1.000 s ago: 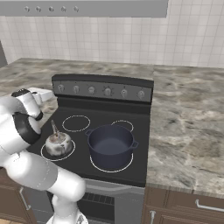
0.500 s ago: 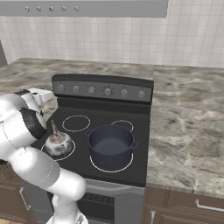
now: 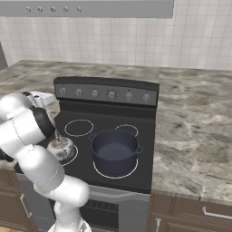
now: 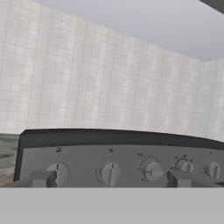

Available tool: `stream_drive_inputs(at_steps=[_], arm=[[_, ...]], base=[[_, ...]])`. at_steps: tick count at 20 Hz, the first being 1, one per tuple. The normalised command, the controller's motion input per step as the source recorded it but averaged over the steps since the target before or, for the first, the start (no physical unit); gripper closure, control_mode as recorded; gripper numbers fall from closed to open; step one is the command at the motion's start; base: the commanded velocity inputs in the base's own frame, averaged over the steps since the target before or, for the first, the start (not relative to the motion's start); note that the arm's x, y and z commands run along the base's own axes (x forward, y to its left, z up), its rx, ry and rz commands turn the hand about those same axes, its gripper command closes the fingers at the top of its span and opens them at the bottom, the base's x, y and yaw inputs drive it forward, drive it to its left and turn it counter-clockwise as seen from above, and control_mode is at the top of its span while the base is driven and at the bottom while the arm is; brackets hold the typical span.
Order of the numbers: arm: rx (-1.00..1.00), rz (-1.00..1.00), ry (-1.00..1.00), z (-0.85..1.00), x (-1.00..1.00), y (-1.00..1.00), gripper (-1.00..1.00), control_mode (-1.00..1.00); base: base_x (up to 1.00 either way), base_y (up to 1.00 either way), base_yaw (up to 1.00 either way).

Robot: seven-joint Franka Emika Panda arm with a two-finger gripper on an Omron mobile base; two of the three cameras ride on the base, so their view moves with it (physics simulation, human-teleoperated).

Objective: Pick the kettle from the cabinet and place it on a stove burner. Then pick the pot from the counter and place it on another stove burner. Finally, turn both burners on.

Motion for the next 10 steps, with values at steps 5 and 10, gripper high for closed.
stream_drive_inputs(at_steps=[5,10], arm=[[0.0,0.0,0.0,-0.09,0.05,0.2,-1.0,-1.0],[0.0,0.02,0.0,-0.12,0.06,0.15,-1.0,-1.0]], base=[[0.0,0.0,0.0],[0.0,0.0,0.0]])
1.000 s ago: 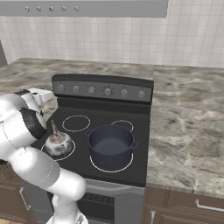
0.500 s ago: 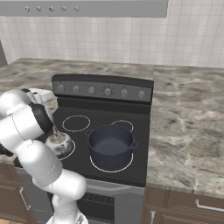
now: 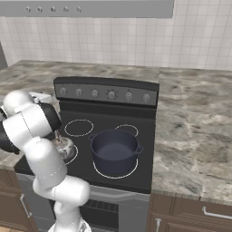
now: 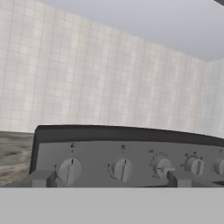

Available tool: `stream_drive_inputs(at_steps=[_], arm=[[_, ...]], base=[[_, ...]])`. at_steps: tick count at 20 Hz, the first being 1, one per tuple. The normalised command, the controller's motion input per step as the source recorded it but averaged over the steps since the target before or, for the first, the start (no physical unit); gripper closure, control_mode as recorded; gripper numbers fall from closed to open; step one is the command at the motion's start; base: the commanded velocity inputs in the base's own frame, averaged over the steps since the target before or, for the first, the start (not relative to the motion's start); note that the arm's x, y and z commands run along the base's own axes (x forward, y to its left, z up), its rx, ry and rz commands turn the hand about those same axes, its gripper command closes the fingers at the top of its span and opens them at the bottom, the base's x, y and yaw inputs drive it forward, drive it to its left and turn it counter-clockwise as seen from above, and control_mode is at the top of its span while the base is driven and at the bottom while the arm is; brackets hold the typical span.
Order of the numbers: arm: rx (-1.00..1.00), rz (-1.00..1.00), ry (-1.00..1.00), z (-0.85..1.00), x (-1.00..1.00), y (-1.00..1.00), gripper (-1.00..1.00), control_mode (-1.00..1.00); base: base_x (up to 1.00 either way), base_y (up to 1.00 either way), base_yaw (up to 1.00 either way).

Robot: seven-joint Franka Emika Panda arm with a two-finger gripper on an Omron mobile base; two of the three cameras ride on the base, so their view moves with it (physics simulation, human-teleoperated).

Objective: Pick the kettle from the cabinet and place it on a stove burner. Then pick the pot from the counter and place it on another stove burner. Finally, turn both burners on.

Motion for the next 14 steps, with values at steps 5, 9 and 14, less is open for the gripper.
stream_drive_inputs(at_steps=[5,9,14], arm=[[0.0,0.03,0.0,-0.1,0.09,0.09,-1.0,-1.0],[0.01,0.0,0.0,0.0,0.0,0.0,-1.0,-1.0],[0.04,0.04,0.0,-0.03,0.16,0.04,-1.0,-1.0]], base=[[0.0,0.0,0.0],[0.0,0.0,0.0],[0.0,0.0,0.0]])
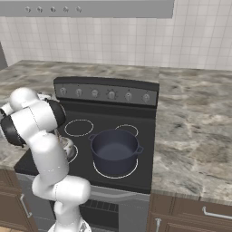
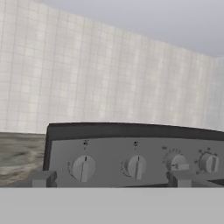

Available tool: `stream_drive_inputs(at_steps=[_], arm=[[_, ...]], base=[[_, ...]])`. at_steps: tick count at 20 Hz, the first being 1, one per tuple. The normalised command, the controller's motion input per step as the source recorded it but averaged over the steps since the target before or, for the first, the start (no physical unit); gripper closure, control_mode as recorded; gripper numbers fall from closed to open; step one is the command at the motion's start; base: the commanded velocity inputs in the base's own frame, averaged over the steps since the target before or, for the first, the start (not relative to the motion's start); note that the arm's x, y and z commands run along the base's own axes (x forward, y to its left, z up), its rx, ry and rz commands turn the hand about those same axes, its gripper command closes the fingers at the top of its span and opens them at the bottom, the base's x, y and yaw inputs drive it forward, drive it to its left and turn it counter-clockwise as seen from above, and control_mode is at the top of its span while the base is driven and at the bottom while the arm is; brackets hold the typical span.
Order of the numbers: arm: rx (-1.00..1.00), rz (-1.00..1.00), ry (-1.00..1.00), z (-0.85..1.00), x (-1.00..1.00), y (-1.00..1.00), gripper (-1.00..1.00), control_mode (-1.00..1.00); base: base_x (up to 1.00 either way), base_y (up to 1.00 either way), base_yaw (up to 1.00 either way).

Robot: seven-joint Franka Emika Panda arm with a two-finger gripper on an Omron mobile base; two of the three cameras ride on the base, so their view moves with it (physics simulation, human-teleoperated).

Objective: Pick the kettle from the cabinet and place it on a stove burner. Then pick the pot from the counter and place it on another stove burner. Finally, turn both burners on.

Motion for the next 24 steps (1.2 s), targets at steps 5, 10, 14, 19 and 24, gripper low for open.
stream_drive_inputs(at_steps=[5,10,14,19,24], arm=[[0.06,0.11,0.01,-0.13,0.21,0.14,-1.0,-1.0],[0.02,0.12,0.01,-0.11,0.18,0.12,-1.0,-1.0],[0.0,0.09,0.0,-0.09,0.1,0.01,-1.0,-1.0],[0.0,0.05,0.0,-0.02,0.07,-0.07,-1.0,-1.0],[0.0,0.04,0.0,-0.01,0.11,-0.01,-1.0,-1.0]], base=[[0.0,0.0,0.0],[0.0,0.0,0.0],[0.0,0.0,0.0],[0.0,0.0,0.0],[0.0,0.0,0.0]])
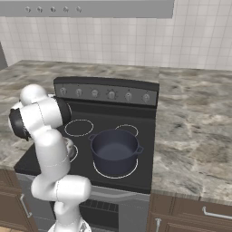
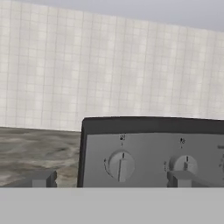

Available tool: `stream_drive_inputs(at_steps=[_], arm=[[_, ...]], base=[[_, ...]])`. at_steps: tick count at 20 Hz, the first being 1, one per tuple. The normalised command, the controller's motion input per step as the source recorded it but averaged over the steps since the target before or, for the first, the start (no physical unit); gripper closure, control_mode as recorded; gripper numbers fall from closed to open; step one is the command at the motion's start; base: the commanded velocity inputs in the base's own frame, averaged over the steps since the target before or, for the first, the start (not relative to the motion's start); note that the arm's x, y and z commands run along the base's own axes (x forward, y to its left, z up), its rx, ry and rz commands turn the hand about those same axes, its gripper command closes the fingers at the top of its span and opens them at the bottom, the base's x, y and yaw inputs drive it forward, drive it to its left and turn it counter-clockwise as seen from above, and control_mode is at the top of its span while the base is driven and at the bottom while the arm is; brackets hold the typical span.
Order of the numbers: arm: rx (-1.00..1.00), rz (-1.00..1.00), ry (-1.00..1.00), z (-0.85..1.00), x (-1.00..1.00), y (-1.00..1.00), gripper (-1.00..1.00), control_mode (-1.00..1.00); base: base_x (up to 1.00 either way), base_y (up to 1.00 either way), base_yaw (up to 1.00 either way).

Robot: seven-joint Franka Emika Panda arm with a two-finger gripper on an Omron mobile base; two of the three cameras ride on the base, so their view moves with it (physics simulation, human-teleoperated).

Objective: Pick the kettle from the cabinet and place it on a stove burner. Then pick the pot from the counter and place it on another stove burner. Finally, turn both burners on.

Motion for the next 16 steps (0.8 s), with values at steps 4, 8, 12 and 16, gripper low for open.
stream_drive_inputs(at_steps=[4,8,12,16], arm=[[0.0,0.03,0.0,-0.06,0.1,0.0,-1.0,-1.0],[0.01,0.03,0.0,-0.14,0.08,0.0,-1.0,-1.0],[0.03,0.01,0.0,-0.22,0.0,-0.08,-1.0,-1.0],[0.05,0.0,0.0,-0.1,0.0,-0.12,-1.0,-1.0]], base=[[0.0,0.0,0.0],[0.0,0.0,0.0],[0.0,0.0,0.0],[0.0,0.0,0.0]])
